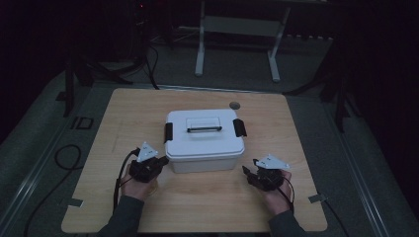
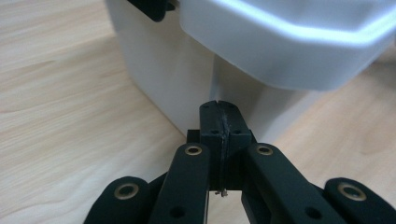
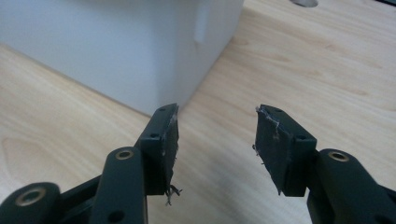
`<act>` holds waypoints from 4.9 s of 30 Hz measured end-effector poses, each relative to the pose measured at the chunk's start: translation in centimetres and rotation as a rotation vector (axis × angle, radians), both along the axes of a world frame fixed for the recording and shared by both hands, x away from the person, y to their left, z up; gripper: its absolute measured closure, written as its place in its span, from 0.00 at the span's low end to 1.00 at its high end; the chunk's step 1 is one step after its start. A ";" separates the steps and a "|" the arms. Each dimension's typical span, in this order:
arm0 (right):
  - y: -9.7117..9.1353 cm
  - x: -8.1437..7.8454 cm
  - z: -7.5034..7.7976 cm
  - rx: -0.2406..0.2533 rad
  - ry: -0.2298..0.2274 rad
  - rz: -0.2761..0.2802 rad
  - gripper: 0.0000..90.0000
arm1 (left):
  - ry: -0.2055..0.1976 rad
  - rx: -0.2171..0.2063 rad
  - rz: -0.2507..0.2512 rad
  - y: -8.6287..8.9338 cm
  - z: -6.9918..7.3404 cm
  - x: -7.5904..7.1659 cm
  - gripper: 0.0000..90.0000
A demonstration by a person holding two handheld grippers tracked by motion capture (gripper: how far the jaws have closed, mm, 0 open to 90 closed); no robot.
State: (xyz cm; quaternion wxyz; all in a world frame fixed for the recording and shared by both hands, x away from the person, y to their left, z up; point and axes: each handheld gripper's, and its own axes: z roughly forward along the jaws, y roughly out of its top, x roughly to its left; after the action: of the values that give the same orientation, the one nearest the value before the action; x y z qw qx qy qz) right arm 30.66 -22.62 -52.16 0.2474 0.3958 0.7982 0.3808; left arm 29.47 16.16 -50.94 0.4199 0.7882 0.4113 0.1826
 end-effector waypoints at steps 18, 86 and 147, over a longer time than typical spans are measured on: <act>0.0 4.0 1.5 0.100 0.023 0.077 0.99 | 0.031 0.019 0.107 5.0 -0.8 1.1 0.93; 3.9 7.6 13.1 -0.156 0.008 0.528 0.56 | 0.151 0.117 0.163 7.1 -4.4 3.4 0.72; 21.1 11.3 16.0 -0.830 0.183 0.819 0.85 | 0.167 0.058 0.150 7.5 -4.5 3.8 0.74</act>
State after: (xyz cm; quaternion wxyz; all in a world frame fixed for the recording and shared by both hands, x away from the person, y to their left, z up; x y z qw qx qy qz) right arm 41.96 -1.53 -36.15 0.1443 -0.0434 0.9864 0.0653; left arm 33.28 23.67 -55.47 0.3464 0.7793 0.4973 0.1591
